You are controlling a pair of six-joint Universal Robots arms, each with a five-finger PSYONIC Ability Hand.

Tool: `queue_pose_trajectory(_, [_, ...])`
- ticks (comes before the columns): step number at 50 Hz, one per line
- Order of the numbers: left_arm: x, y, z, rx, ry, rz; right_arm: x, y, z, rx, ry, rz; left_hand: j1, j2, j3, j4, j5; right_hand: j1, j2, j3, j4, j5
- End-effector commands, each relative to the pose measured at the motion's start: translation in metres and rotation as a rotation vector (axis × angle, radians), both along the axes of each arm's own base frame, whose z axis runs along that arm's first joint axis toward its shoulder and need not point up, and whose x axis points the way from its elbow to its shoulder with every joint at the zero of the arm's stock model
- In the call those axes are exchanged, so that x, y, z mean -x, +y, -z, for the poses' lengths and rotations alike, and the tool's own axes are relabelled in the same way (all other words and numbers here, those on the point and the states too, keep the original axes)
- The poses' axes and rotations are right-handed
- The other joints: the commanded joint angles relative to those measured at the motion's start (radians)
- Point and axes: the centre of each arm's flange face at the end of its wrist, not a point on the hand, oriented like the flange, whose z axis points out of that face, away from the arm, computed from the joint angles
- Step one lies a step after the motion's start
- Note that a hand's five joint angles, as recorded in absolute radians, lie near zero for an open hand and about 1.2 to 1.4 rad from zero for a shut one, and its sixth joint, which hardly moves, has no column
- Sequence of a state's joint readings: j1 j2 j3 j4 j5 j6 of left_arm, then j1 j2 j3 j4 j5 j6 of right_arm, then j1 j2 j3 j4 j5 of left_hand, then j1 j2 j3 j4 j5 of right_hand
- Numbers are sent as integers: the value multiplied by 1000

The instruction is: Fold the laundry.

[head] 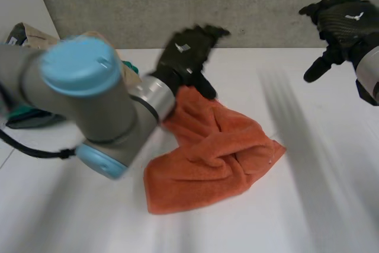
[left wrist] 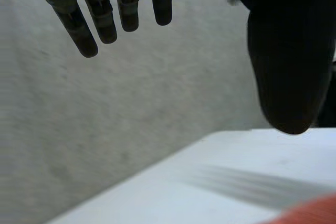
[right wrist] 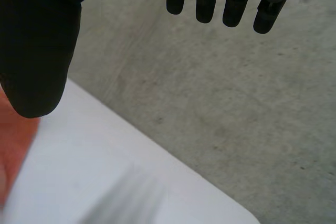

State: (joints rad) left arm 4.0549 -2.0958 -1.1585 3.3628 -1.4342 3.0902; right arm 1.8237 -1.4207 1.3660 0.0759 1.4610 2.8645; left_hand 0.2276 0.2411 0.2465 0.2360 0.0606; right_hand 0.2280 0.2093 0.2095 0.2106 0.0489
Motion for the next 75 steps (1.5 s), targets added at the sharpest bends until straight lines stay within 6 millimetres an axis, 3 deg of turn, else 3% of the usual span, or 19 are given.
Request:
queue_pose_trajectory(1, [-46, -49, -12, 70, -49, -161, -13, 2, 40, -74, 139, -82, 3, -10, -15, -5, -4, -53, -35, -35, -36, -49])
queue_pose_trajectory(5, [-70, -77, 3, 95, -145, -246, -29, 14, 56, -98, 195, -139, 6, -7, -12, -2, -1, -53, -35, -35, -36, -49])
queue_pose_trajectory(11, [-98, -126, 55, 116, -347, -335, -50, 24, 81, -149, 233, -207, 27, 14, 8, 19, 20, -53, -35, -35, -36, -49])
queue_pose_trajectory(14, [-105, -143, 84, 123, -434, -352, -53, 26, 92, -178, 243, -217, 21, 8, 2, 13, 14, -53, -35, -35, -36, -49])
queue_pose_trajectory(22, [-111, -181, 135, 178, -522, -316, -54, 28, 108, -221, 265, -216, 24, 11, 5, 16, 16, -53, -35, -35, -36, -49])
queue_pose_trajectory(25, [-121, -192, 144, 187, -539, -318, -55, 26, 113, -231, 268, -217, 176, 162, 157, 167, 168, -53, -35, -35, -36, -49])
queue_pose_trajectory(26, [-123, -196, 148, 192, -545, -321, -55, 26, 114, -234, 269, -217, 462, 448, 443, 453, 454, -53, -35, -35, -36, -49])
queue_pose_trajectory(30, [-132, -212, 156, 207, -551, -376, -55, 25, 115, -237, 271, -216, 1167, 1154, 1149, 1159, 1160, -53, -35, -35, -36, -49])
queue_pose_trajectory(33, [-146, -223, 156, 211, -569, -462, -55, 24, 116, -238, 271, -214, 1169, 1155, 1150, 1160, 1161, -53, -35, -35, -36, -49])
queue_pose_trajectory(38, [-191, -246, 148, 271, -689, -696, -55, 23, 118, -242, 275, -212, 1169, 1155, 1150, 1160, 1161, -53, -35, -35, -36, -49])
queue_pose_trajectory(41, [-198, -249, 147, 300, -737, -732, -56, 23, 118, -240, 275, -213, 1169, 1155, 1150, 1160, 1161, -53, -35, -35, -36, -49])
queue_pose_trajectory(45, [-193, -240, 151, 288, -763, -711, -56, 23, 118, -240, 275, -213, 1169, 1155, 1150, 1160, 1161, -53, -35, -35, -36, -49])
queue_pose_trajectory(49, [-182, -226, 131, 276, -697, -688, -55, 21, 116, -235, 272, -208, 1169, 1155, 1150, 1160, 1161, -53, -35, -35, -36, -49])
queue_pose_trajectory(52, [-171, -215, 119, 272, -655, -664, -53, 19, 113, -229, 269, -200, 757, 743, 738, 748, 749, -53, -35, -35, -36, -49])
queue_pose_trajectory(53, [-164, -207, 111, 269, -631, -649, -53, 20, 113, -231, 268, -200, 377, 364, 358, 369, 370, -53, -35, -35, -36, -49])
queue_pose_trajectory(54, [-160, -203, 106, 271, -621, -641, -52, 19, 111, -226, 267, -201, 193, 180, 174, 185, 186, -53, -35, -35, -36, -49])
queue_pose_trajectory(56, [-150, -191, 95, 277, -604, -626, -53, 19, 110, -223, 266, -202, 1, -12, -18, -7, -6, -53, -35, -35, -36, -49])
queue_pose_trajectory(65, [-132, -140, 56, 275, -579, -557, -48, 27, 90, -205, 259, -198, -5, -19, -24, -14, -13, -53, -35, -35, -36, -49])
queue_pose_trajectory(75, [-97, -30, 41, 50, -476, -302, -13, 26, 89, -329, 377, -145, 9, -4, -10, 1, 2, -53, -35, -35, -36, -49])
